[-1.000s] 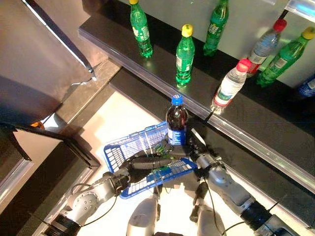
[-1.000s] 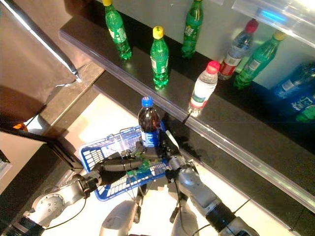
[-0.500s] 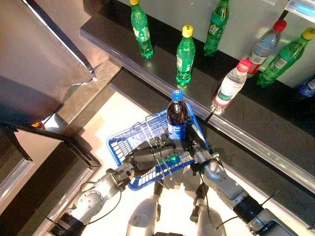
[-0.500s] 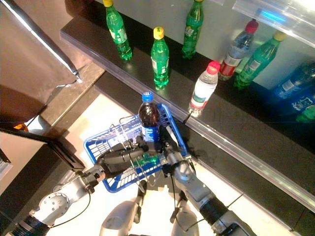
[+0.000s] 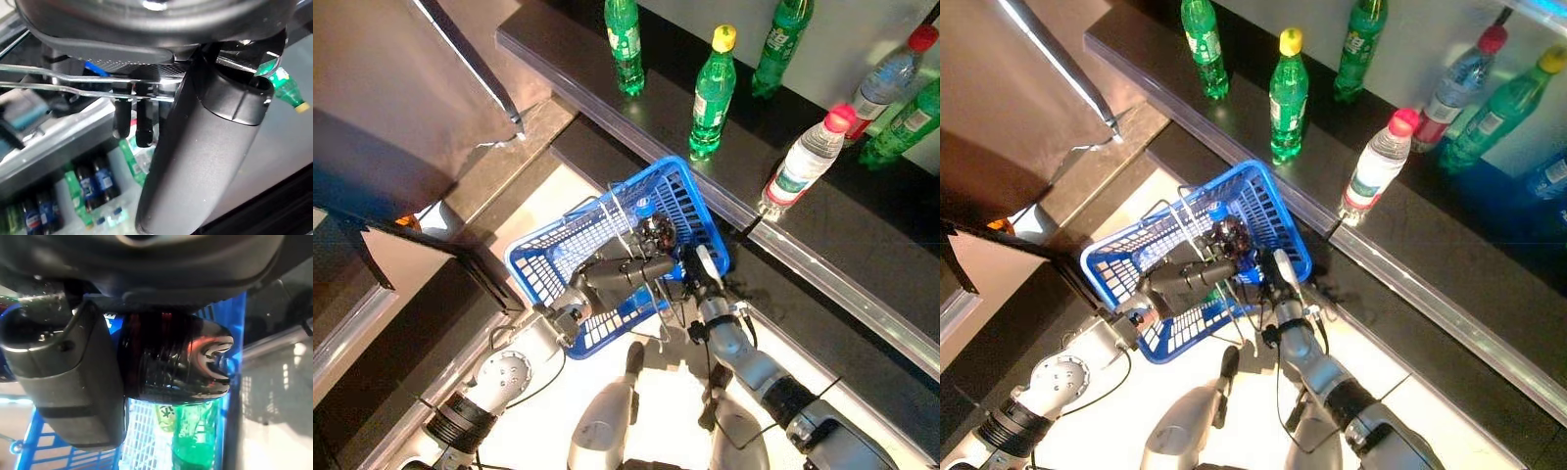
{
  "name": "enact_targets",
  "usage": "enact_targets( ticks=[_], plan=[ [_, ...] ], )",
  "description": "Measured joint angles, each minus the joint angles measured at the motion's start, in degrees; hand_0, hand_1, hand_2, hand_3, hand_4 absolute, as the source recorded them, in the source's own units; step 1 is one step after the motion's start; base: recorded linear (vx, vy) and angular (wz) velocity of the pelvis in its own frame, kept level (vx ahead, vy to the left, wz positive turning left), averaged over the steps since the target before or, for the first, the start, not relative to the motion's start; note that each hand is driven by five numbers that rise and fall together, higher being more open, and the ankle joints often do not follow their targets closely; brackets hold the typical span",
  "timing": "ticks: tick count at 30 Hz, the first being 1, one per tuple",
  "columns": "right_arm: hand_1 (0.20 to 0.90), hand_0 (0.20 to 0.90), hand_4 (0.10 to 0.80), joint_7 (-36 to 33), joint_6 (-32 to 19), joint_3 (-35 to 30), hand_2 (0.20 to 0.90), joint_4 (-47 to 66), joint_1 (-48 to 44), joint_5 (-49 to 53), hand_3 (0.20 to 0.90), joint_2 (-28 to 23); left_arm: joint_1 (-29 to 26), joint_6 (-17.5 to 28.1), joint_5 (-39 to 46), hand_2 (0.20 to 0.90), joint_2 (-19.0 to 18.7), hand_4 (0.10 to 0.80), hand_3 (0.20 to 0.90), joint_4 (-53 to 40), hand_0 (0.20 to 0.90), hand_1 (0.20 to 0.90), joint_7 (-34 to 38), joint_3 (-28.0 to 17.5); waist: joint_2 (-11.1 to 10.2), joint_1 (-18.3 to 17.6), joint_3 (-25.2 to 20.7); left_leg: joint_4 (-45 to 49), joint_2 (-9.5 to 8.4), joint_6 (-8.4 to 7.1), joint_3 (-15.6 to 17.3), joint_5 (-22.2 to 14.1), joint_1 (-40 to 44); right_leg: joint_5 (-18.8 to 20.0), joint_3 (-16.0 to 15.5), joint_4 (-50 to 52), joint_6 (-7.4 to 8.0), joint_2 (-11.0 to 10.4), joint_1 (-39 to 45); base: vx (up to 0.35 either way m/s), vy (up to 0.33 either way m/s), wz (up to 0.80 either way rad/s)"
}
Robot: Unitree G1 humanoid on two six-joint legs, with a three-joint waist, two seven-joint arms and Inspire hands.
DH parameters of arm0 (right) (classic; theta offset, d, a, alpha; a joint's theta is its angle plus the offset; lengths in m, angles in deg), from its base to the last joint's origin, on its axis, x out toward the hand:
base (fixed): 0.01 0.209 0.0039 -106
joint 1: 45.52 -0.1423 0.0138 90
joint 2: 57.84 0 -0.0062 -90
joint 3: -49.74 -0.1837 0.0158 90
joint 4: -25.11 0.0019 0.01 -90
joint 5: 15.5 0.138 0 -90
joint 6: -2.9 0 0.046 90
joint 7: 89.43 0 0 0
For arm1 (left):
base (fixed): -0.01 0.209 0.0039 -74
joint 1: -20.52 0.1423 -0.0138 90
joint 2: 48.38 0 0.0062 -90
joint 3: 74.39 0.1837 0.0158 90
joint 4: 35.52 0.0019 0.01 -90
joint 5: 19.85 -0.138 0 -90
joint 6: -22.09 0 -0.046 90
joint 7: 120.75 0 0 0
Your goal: Pick up the drink and place into the basket.
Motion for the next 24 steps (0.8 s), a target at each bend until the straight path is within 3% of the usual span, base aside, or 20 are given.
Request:
enact_targets(
  ticks=[7, 11, 18, 24],
  plan=[
    [0.300, 0.300, 0.100, 5.9, 0.7, 2.9, 0.300, -7.0, -6.2, 1.9, 0.200, -0.3, -2.2, 1.5, 2.3, 0.300, 1.0, 0.100, 0.200, 0.4, 0.300, 0.300, -2.8, 2.5, -0.1, 0.4, 0.9, 2.9, -0.49, 0.12, 0.0, -0.1, -3.4, -2.7, -0.2, 6.7, -0.52, -1.8, -4.5, -0.019, 0.016, 0.09],
    [0.300, 0.300, 0.100, 10.5, 4.2, 7.2, 0.300, -10.5, -9.6, 1.0, 0.200, -0.7, -6.0, 1.5, 2.3, 0.300, 1.4, 0.100, 0.200, 3.3, 0.300, 0.300, -3.1, 7.3, -0.1, 1.0, 1.1, 3.5, -0.76, 0.10, 0.0, -0.1, -3.5, -3.7, 0.2, 9.3, -0.75, -2.6, -5.5, -0.003, 0.005, 0.01],
    [0.300, 0.300, 0.100, 22.2, 13.3, 18.4, 0.300, -18.0, -20.5, -16.5, 0.200, 0.5, -7.2, 1.7, 2.3, 0.300, 2.5, 0.100, 0.200, 7.4, 0.300, 0.300, -3.1, 11.9, -0.5, 1.9, 1.3, 6.0, -0.91, -0.04, -0.2, -0.3, -6.4, -4.6, 0.2, 11.9, -1.60, -3.2, -8.1, 0.008, -0.004, 0.03],
    [0.300, 0.300, 0.100, 32.2, 15.3, 22.9, 0.300, -24.7, -25.9, -30.4, 0.200, 2.1, -7.9, 3.1, 2.1, 0.300, 5.3, 0.100, 0.200, 10.5, 0.300, 0.300, -3.0, 14.7, -0.8, 3.1, 1.5, 7.3, -1.20, 0.20, -0.4, -0.6, -7.4, -4.5, 0.4, 12.2, -1.62, -3.4, -8.6, 0.009, 0.016, 0.01]
  ],
)
